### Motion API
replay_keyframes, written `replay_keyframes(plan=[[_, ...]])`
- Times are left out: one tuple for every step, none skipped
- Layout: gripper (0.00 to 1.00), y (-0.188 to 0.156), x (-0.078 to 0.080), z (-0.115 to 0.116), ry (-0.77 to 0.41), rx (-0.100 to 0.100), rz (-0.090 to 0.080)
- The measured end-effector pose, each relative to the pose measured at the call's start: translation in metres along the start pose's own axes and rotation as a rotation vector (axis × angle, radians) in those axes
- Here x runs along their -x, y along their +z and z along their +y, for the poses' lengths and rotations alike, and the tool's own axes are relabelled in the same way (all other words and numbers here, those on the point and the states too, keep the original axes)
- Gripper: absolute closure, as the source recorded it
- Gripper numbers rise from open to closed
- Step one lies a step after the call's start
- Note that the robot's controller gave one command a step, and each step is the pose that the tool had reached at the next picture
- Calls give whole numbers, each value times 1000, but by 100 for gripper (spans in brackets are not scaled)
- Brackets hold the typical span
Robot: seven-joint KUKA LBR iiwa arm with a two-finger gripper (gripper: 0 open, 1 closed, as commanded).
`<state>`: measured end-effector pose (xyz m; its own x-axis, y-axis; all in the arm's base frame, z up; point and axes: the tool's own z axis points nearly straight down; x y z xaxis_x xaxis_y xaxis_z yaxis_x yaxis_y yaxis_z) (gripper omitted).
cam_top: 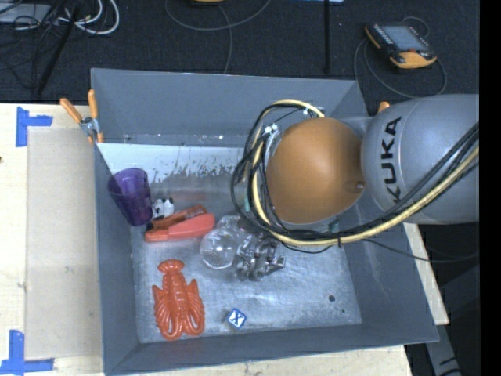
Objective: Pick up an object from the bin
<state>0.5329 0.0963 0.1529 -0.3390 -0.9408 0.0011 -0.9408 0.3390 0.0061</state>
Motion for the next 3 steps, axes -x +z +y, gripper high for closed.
replay_keyframes(plan=[[100, -5, -4, 5, -30, -10, -6], [100, 0, -9, 12, -27, -2, 1], [100, -3, -31, -7, 18, -4, -4]])
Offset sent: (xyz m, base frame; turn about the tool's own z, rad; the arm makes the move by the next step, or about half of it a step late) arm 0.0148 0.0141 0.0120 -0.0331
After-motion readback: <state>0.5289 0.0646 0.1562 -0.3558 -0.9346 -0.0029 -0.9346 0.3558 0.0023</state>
